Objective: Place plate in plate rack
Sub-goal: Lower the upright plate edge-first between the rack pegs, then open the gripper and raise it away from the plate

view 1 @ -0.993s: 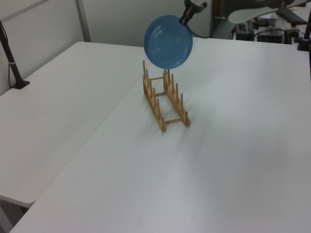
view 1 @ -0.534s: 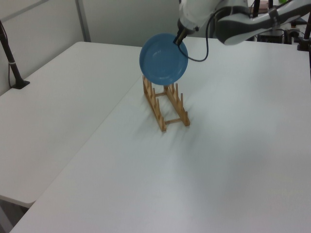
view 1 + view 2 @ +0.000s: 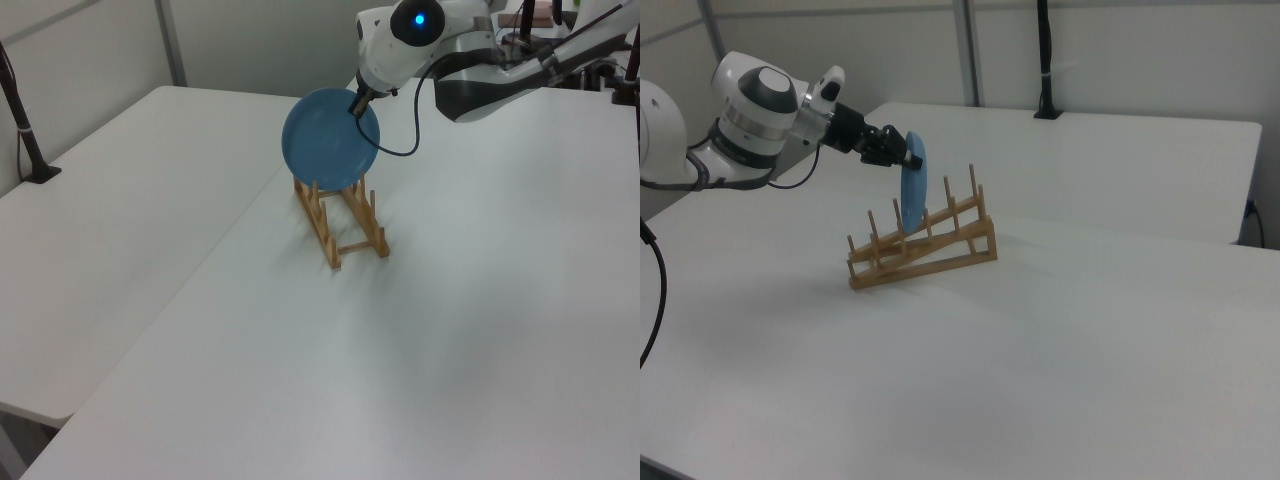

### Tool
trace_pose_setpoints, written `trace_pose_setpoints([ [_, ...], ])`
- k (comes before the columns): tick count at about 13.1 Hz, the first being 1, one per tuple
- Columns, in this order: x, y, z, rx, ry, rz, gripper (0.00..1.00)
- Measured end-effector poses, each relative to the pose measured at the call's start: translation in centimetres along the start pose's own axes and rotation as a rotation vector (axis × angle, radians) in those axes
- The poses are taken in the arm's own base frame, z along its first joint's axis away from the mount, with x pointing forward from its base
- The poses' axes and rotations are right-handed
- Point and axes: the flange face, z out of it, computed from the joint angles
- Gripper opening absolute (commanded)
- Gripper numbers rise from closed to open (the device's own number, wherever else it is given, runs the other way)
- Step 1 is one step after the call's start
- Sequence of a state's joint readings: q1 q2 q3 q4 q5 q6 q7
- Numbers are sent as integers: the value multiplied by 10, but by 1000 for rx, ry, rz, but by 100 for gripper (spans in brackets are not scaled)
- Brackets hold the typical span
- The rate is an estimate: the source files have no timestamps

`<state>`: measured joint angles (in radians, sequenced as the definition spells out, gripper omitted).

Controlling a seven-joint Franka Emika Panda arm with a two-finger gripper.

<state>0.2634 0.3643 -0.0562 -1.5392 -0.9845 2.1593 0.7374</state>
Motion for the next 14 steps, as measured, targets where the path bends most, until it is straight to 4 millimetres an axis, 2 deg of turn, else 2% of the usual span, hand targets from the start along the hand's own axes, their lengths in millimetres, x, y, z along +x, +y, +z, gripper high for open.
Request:
trace_pose_setpoints([
  [2, -5, -5, 5, 0, -11, -11, 31],
  [3, -9, -9, 8, 0, -19, -20, 45],
  [4, -12, -13, 12, 0, -25, -26, 70],
  [5, -13, -15, 13, 0, -27, -29, 100],
  [9, -6, -12, 6, 9, -7, 16, 100],
  [12, 4, -11, -19, 100, -31, 100, 100],
  [14, 10, -2, -41, 207, -85, 175, 100],
])
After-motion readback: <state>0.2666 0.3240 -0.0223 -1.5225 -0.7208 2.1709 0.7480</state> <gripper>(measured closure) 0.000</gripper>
